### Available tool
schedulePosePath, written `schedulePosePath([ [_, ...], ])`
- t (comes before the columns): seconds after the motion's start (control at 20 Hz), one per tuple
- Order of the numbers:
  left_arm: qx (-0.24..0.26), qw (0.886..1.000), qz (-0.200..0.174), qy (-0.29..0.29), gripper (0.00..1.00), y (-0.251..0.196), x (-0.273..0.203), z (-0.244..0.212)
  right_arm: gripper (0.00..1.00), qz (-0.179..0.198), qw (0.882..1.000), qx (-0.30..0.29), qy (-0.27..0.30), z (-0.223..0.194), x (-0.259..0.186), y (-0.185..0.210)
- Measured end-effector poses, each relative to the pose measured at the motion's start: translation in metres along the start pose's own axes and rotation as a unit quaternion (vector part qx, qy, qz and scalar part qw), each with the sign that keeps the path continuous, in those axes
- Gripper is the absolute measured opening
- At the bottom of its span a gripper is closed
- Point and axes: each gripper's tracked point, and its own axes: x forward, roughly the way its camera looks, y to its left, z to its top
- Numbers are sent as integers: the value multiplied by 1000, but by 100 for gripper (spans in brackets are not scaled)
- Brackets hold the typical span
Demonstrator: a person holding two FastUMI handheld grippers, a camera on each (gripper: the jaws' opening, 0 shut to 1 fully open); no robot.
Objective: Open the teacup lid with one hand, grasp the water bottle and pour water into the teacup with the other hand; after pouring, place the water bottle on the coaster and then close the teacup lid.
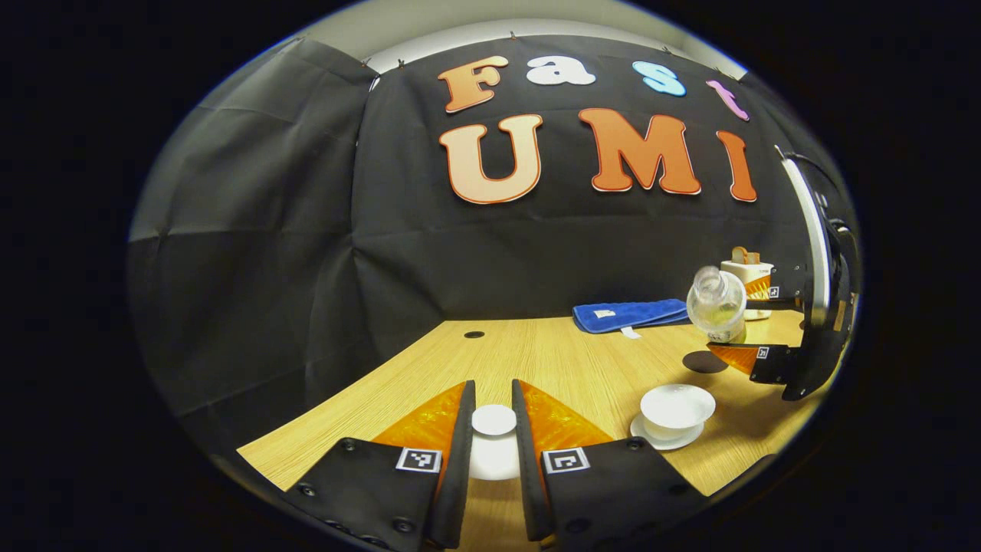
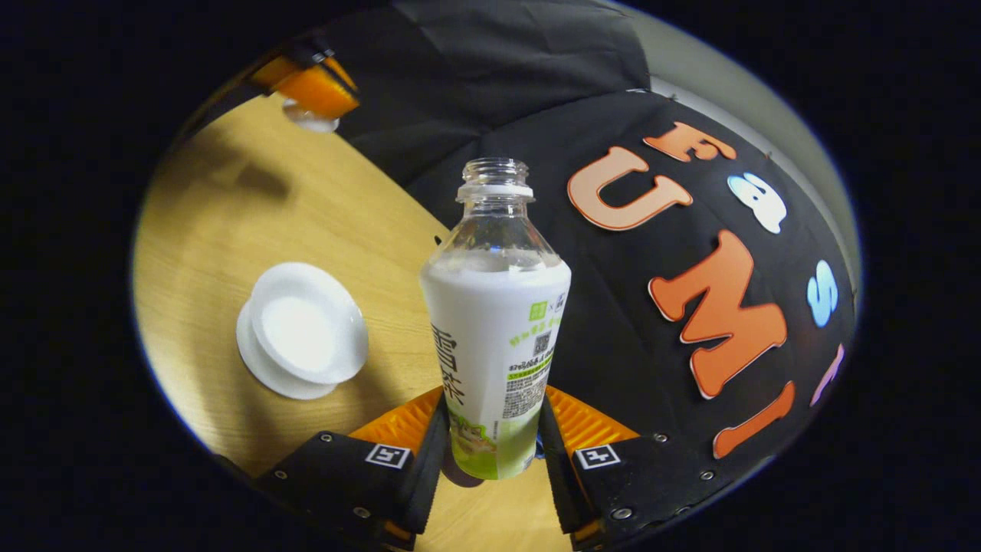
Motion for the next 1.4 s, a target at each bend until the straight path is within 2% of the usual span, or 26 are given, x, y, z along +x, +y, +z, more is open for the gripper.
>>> schedulePosePath([
  [0.15,1,1000,-6,-2,34,-9,1,3,64,-15,997,78,-3,-3,4,-5],
  [0.25,3,1000,-10,-4,34,-14,2,6,64,-23,990,137,-10,-5,8,-12],
  [0.55,6,1000,-17,-2,34,-28,6,5,64,-43,956,291,13,-26,16,-18],
  [1.15,-1,999,-32,7,34,-49,11,3,64,-21,905,421,50,-45,45,3],
  [1.4,-5,999,-38,13,34,-57,15,-2,64,-1,892,446,80,-69,57,25],
])
